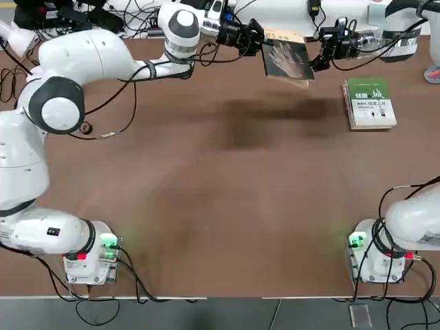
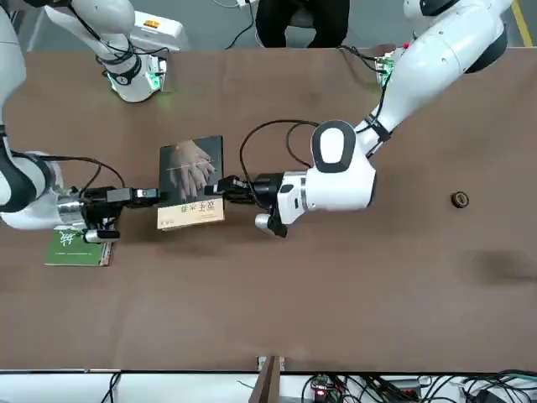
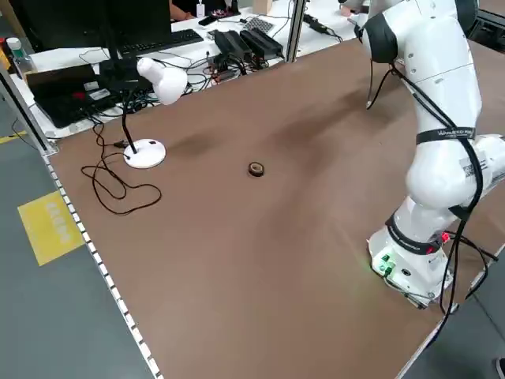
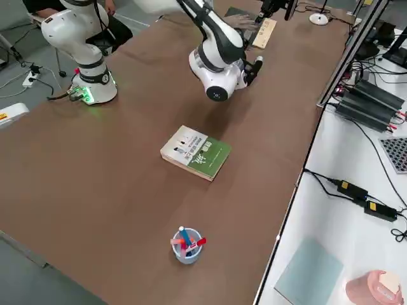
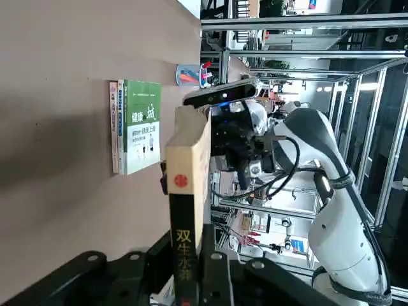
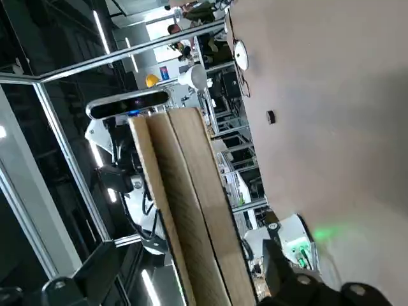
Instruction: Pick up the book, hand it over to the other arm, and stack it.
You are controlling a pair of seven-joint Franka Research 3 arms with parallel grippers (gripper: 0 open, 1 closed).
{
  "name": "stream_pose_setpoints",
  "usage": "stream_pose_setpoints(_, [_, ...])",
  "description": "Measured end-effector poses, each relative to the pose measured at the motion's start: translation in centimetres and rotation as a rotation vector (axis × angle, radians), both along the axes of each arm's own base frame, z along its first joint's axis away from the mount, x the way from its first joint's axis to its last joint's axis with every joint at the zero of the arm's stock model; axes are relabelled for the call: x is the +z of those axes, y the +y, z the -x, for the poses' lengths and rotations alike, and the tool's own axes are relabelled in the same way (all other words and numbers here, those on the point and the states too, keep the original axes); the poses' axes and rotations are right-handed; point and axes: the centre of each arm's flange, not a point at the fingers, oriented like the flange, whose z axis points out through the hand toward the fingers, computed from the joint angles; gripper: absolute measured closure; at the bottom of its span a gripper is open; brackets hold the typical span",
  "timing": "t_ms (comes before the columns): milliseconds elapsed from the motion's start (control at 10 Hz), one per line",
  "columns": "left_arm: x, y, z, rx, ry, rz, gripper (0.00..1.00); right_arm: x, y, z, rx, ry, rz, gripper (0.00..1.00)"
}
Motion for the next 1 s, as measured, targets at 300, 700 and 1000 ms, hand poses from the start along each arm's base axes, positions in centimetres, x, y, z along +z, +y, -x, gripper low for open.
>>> stream_pose_setpoints(300, [0.0,0.0,0.0,0.0,0.0,0.0,0.96,-0.7,0.4,0.6,0.008,0.019,-0.003,0.0])
stream_pose_setpoints(700, [0.0,0.0,0.0,0.0,0.0,0.0,0.96,-1.7,2.2,2.0,0.042,0.052,-0.018,0.0])
stream_pose_setpoints(1000, [0.0,0.0,0.0,0.0,0.0,0.0,0.96,-1.9,3.3,3.0,0.065,0.068,-0.027,0.0])
